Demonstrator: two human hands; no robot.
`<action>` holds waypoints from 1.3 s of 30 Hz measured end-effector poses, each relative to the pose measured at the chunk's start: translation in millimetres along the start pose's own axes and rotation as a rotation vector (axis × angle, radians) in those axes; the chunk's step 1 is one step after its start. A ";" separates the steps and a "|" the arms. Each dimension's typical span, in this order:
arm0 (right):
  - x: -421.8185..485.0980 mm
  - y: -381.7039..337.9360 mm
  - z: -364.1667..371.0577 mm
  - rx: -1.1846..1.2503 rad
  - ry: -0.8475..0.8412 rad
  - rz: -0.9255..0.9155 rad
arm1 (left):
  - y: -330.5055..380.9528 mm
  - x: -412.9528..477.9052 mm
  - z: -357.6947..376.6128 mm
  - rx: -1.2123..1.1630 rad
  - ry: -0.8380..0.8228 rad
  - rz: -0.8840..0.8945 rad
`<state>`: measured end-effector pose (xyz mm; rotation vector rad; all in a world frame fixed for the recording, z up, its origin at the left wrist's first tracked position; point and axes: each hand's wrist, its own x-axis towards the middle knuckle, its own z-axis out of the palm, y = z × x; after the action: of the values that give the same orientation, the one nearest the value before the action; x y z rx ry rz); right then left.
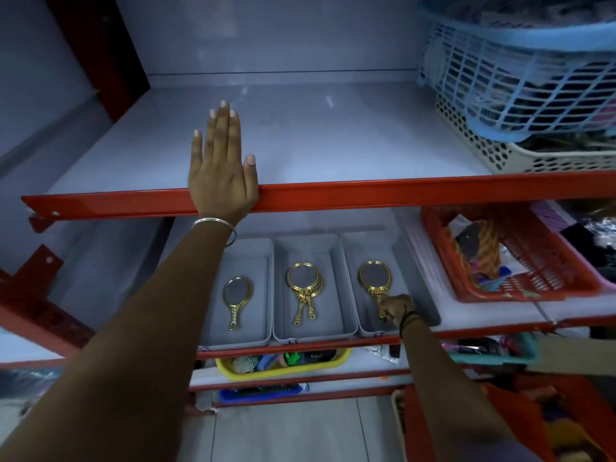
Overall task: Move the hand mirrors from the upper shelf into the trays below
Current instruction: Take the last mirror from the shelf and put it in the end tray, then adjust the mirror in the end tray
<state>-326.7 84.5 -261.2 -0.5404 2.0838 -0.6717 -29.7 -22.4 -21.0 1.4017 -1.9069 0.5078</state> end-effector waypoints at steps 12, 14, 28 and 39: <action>-4.3 0.0 -3.7 -0.095 0.010 -0.052 | 23.8 -24.0 -2.5 -0.192 0.101 0.127; -2.2 2.1 -2.2 -0.084 0.033 -0.054 | 49.8 -42.9 3.3 -0.304 0.089 0.268; 21.7 9.9 0.5 -0.012 -0.129 -0.049 | 182.9 -146.9 116.0 -0.443 -0.903 0.203; 11.3 -0.9 -8.3 -0.027 -0.178 -0.027 | 221.6 -176.3 178.2 -0.274 -1.341 -0.341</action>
<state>-339.6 79.2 -263.4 -0.6216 1.9244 -0.5900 -263.3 48.7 -249.8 2.0123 -2.3913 -1.1067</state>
